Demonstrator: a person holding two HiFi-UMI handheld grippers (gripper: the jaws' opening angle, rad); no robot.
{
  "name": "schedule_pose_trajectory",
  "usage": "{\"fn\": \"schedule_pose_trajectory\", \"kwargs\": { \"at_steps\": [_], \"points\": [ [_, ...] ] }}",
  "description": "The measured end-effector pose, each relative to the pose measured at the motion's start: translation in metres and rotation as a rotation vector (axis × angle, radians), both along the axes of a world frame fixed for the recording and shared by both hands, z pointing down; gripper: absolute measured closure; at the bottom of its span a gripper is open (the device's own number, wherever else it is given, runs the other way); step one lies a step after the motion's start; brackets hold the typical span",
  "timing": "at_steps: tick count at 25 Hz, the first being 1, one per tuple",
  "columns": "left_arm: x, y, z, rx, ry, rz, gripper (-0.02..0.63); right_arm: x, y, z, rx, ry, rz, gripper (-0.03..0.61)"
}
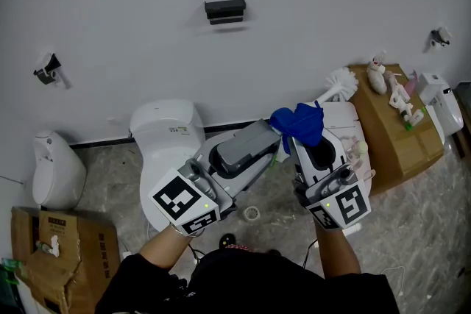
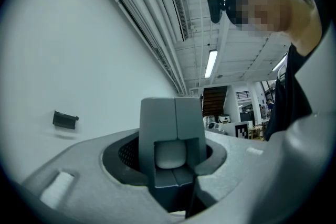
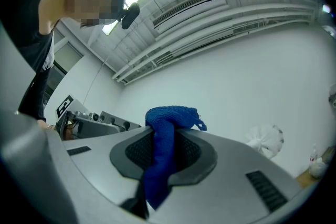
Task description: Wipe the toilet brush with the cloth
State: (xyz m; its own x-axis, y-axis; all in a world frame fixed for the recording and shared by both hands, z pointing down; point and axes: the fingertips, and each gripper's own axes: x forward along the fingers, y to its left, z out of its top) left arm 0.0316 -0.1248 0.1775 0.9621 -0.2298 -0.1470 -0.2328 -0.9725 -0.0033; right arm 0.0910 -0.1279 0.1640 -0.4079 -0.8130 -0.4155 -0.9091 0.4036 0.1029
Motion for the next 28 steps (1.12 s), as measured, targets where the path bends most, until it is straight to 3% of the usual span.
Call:
{"fn": "schedule_pose_trajectory", "kwargs": {
  "at_steps": [28],
  "points": [
    [-0.019, 0.009, -0.002, 0.011, 0.003, -0.002, 0.431, 0.005, -0.002, 0.003, -0.015, -0.013, 0.061, 0.505]
  ]
}}
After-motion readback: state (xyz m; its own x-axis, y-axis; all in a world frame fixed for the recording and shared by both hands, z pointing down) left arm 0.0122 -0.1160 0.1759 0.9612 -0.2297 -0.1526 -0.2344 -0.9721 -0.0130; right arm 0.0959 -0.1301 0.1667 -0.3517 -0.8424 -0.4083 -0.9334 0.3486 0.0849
